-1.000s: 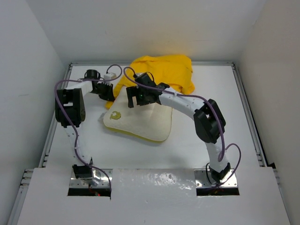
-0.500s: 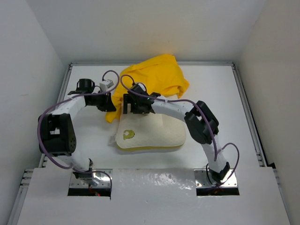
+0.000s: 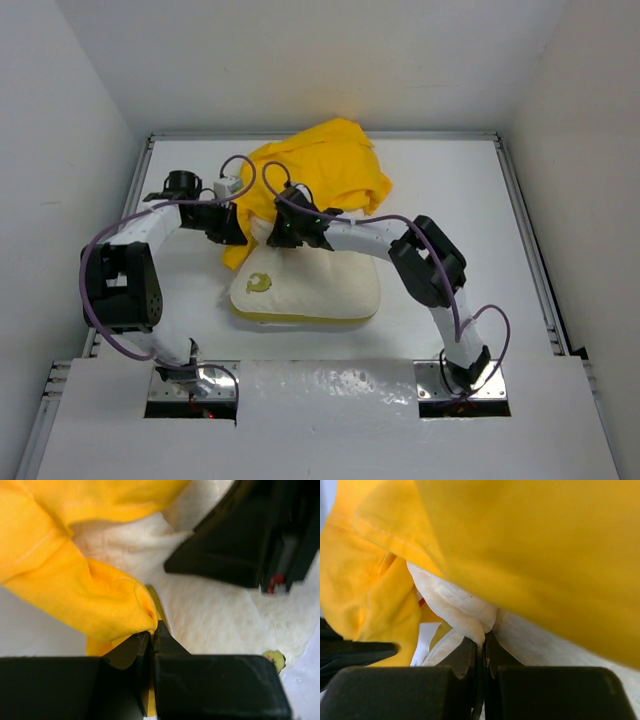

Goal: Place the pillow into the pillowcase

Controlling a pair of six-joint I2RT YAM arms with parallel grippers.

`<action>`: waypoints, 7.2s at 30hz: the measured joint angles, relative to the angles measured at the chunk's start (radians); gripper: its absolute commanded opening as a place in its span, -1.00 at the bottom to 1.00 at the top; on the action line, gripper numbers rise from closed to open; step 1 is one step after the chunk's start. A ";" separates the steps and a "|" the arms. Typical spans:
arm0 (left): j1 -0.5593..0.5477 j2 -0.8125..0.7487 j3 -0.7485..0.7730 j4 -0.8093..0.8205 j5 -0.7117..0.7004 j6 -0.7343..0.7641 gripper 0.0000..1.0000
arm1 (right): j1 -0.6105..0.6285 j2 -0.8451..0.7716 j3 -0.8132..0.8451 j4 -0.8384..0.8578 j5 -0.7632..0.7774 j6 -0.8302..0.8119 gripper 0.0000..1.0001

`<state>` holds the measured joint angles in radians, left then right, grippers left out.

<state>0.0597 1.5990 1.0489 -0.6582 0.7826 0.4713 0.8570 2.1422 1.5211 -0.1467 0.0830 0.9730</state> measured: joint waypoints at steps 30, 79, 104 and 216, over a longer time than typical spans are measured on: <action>0.056 0.128 0.328 -0.547 0.426 0.615 -0.38 | -0.109 0.231 0.464 0.212 0.241 -0.013 -0.17; -0.382 0.754 1.046 0.217 -0.557 0.095 0.50 | -0.508 0.158 0.091 0.230 -0.443 -0.242 -0.60; -0.407 0.608 1.164 0.053 -0.295 0.006 -1.00 | -0.415 -0.181 -0.236 0.281 -0.314 -0.362 -1.00; 0.452 -0.002 -0.045 -0.054 -0.050 0.395 -1.00 | -0.316 -0.387 -0.627 0.413 -0.446 -0.306 -1.00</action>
<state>0.5121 1.5967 1.0039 -0.7120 0.7326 0.8665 0.5411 1.7554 0.8940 0.2665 -0.3630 0.6666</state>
